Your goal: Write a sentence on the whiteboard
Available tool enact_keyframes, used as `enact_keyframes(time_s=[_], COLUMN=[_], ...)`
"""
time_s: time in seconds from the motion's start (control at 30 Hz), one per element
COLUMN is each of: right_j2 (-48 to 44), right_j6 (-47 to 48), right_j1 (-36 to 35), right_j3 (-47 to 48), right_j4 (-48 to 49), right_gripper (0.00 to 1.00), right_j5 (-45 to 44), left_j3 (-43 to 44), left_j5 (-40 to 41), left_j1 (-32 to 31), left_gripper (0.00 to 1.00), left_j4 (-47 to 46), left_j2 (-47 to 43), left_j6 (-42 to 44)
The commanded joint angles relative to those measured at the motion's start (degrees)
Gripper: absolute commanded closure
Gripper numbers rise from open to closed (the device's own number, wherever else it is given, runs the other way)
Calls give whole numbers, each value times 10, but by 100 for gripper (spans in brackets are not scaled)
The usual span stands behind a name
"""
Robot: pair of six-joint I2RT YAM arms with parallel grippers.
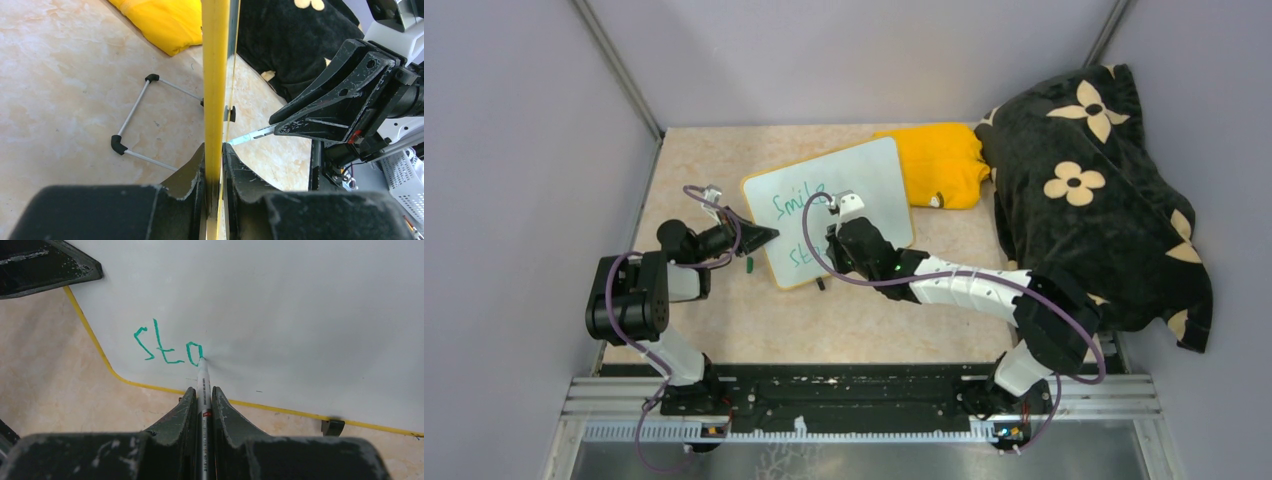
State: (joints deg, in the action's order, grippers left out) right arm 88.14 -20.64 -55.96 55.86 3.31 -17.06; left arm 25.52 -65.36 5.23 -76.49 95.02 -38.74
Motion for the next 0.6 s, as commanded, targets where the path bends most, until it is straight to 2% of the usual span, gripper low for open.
enact_keyframes(time_s=[0.0,0.23,0.57], right_j2=[-30,-71,-53], right_j6=[1,1,5], right_j1=[14,14,16], right_j3=[-4,-8,13], right_j4=[16,41,36], right_gripper=[100,100,100], right_j5=[-19,8,9], left_j3=[9,9,9], left_j5=[-13,-13,-14], left_j1=[-7,-7,-7], left_gripper=[80,80,80], left_j4=[-6,-6,-6], left_j2=[-8,-9,-11], left_j6=[8,7,7])
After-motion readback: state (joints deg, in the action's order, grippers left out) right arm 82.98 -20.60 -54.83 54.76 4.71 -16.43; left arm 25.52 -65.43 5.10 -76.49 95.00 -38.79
